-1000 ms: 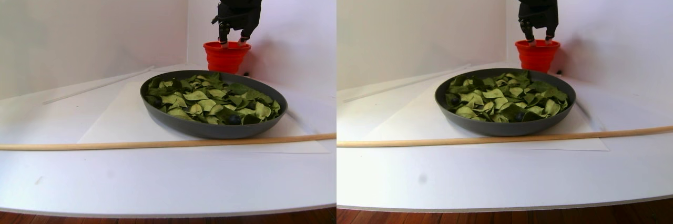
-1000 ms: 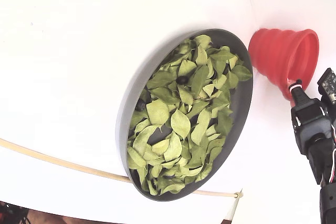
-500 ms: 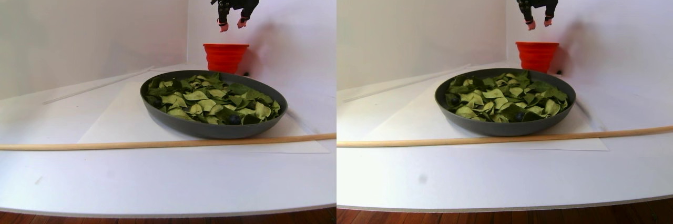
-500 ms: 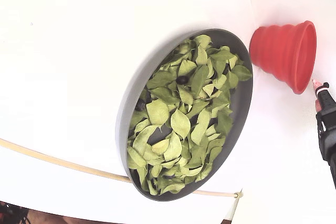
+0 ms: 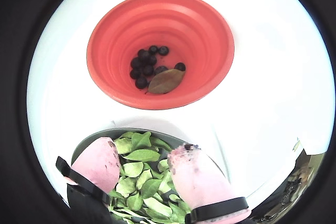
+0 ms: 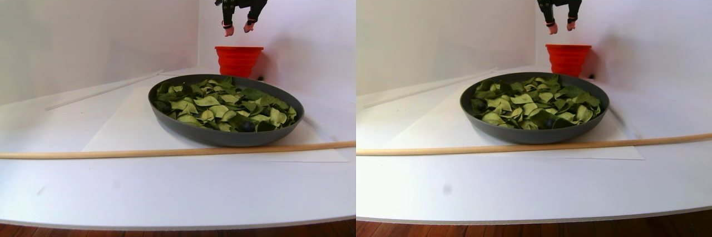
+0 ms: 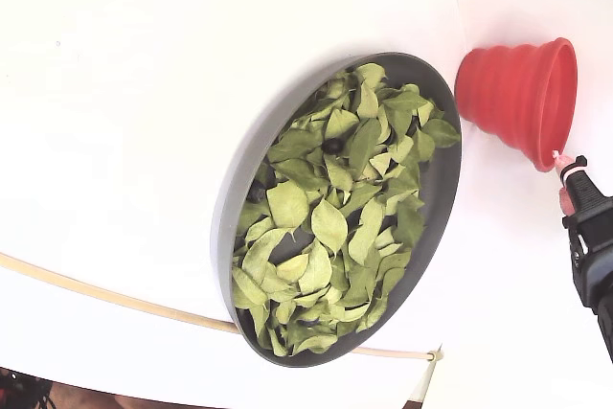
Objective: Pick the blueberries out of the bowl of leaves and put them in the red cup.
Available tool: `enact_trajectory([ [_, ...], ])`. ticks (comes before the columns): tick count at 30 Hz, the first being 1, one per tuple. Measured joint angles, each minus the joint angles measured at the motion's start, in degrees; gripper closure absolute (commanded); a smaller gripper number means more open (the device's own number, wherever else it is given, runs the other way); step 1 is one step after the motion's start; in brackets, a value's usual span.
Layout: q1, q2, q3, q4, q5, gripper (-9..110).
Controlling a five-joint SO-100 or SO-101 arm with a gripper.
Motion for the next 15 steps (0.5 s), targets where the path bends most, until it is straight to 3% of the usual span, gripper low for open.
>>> enact_trajectory([
  [15,-2.20,5.80,6.94,4.39,2.11,84],
])
